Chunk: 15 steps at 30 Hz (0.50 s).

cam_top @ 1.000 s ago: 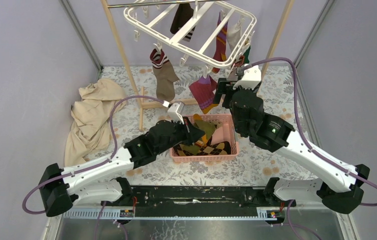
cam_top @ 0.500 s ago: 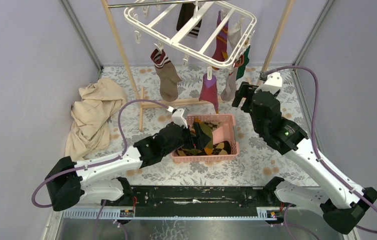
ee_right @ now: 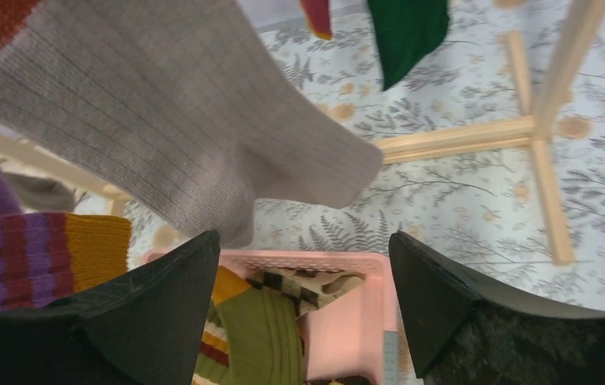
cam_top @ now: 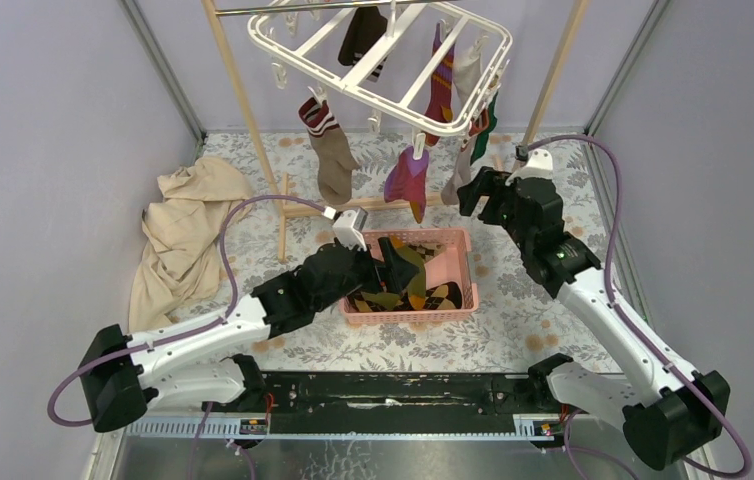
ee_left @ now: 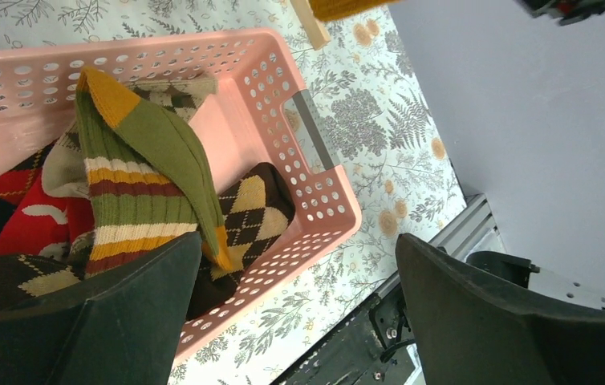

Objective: Remove the socks clipped to the hanger
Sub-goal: Place the sock in the bin.

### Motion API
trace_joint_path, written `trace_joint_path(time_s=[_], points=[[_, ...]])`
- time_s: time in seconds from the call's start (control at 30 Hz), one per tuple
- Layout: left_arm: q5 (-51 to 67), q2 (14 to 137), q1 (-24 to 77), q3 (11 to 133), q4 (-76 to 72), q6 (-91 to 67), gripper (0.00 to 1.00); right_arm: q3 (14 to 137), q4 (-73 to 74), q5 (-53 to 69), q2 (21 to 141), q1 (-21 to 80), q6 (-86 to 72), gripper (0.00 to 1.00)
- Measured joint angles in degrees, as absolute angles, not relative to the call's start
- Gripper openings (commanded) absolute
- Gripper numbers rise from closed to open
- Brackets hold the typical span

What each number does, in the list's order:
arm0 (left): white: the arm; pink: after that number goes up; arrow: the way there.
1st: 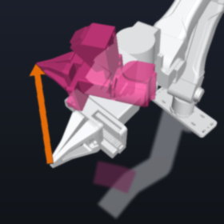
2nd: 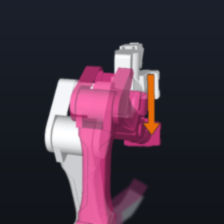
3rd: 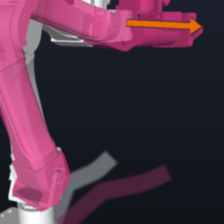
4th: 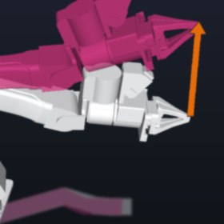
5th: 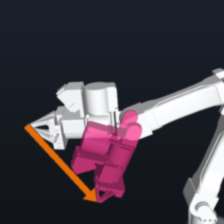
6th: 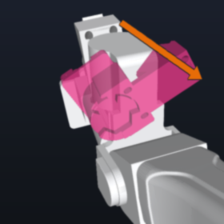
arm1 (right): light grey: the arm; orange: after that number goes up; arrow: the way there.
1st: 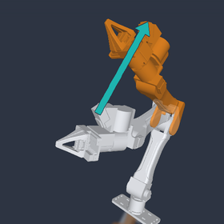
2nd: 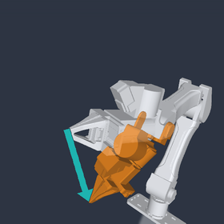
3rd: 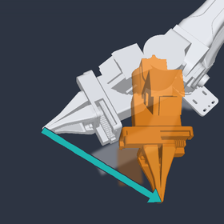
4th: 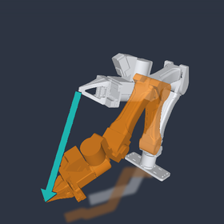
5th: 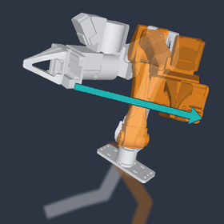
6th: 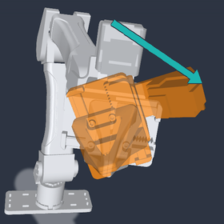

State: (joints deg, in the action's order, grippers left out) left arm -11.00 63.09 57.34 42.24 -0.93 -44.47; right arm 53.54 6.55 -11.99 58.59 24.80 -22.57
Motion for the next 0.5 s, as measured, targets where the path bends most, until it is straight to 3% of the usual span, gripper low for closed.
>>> trace_joint_path(time_s=[0.5], points=[[-11.4,60.6,57.3,42.3,0.9,-44.4,0.99,51.8,-5.0,-4.4,64.3,24.8,-22.6,0.88]])
